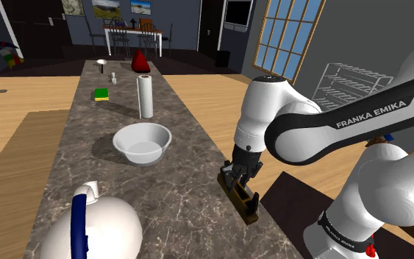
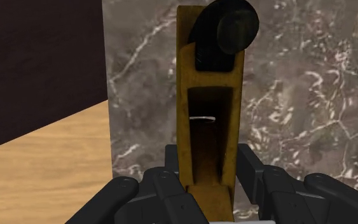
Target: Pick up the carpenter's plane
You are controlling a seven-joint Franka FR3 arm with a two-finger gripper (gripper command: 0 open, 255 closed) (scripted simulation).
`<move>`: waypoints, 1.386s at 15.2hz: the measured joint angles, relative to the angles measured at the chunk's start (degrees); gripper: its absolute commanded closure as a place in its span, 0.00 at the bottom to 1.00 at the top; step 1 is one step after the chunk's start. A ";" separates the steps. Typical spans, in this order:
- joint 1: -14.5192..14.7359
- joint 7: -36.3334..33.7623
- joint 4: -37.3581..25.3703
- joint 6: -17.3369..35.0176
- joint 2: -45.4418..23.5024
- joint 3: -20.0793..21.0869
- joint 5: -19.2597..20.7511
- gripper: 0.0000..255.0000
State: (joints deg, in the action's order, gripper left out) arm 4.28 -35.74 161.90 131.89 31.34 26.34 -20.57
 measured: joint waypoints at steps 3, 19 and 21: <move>0.01 0.01 0.01 0.03 0.01 0.00 0.00 1.00; -0.02 -0.35 -4.78 -11.27 6.55 -2.66 1.73 1.00; -0.18 -0.43 -5.97 -12.99 7.07 -3.06 2.13 1.00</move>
State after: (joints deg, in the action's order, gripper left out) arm 4.10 -36.17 155.94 118.90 38.41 23.29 -18.44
